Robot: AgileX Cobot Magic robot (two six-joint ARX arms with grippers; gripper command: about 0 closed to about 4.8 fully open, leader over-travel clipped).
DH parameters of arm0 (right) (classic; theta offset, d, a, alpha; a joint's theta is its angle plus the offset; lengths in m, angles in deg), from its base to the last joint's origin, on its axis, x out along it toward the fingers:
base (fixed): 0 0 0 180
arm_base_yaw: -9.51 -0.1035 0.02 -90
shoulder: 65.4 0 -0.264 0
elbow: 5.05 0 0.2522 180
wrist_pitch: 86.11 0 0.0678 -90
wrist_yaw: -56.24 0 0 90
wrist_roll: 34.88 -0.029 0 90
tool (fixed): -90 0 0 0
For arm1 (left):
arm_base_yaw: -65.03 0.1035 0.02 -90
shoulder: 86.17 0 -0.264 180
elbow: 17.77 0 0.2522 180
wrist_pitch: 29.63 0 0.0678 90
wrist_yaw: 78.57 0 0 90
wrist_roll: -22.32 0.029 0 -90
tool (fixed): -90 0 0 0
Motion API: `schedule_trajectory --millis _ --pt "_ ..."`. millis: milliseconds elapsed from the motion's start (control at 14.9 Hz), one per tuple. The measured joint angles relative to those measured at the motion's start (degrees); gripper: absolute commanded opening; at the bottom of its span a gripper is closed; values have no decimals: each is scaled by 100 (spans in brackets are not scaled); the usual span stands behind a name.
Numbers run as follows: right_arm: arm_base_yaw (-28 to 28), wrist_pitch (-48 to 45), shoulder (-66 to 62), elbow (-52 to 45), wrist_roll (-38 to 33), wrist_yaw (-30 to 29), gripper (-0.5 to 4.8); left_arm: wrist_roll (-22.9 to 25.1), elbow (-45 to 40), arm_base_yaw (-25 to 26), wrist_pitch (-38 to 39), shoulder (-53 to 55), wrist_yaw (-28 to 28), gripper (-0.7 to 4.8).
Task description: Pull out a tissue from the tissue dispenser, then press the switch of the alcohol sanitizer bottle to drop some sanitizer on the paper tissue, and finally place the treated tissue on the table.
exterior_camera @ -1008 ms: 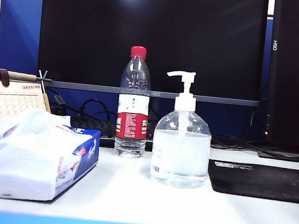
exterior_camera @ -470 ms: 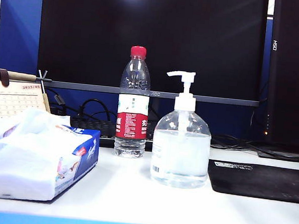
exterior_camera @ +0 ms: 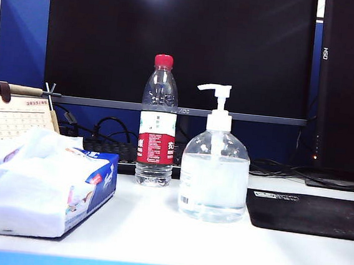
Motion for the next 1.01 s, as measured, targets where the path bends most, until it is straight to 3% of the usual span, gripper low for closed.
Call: schedule_trajectory --millis 269,605,806,940,1008 --pt "-2 26 0 0 2 31 479 -208 -17 -2 -551 -2 -87 290" --pt "-2 39 0 0 0 39 479 -240 -20 -4 -258 0 -2 291" --pt "-2 42 0 -2 0 46 479 -656 -20 -22 -584 0 -284 290" --pt "0 42 0 -2 2 179 479 -903 -20 -227 -713 0 -280 290" --pt "0 42 0 -2 2 184 479 -999 -20 -680 -710 0 208 290"
